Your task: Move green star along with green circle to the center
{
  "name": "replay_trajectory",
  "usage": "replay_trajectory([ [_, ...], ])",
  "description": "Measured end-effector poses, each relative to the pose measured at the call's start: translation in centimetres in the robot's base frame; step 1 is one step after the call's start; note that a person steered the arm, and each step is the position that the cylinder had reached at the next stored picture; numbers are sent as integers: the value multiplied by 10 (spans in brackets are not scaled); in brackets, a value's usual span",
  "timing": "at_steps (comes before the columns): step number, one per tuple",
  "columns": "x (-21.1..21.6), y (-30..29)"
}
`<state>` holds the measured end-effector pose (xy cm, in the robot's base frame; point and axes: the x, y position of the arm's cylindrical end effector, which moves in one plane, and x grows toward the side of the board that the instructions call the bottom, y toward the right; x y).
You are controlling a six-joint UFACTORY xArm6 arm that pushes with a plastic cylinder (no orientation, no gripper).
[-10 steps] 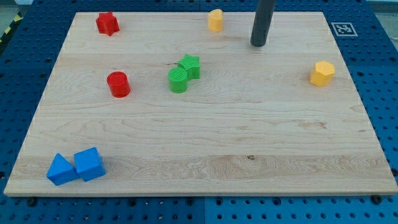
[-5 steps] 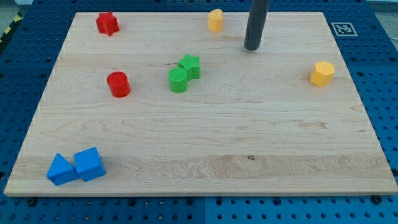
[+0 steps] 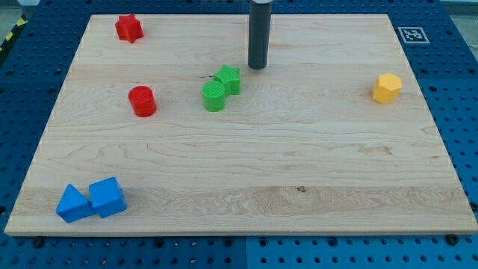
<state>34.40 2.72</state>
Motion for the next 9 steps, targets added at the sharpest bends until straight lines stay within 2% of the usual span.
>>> replay_trajectory([
  [1,20,-12],
  [4,14,-72],
  [6,-2,-90],
  [7,44,-69],
  [9,41,-69],
])
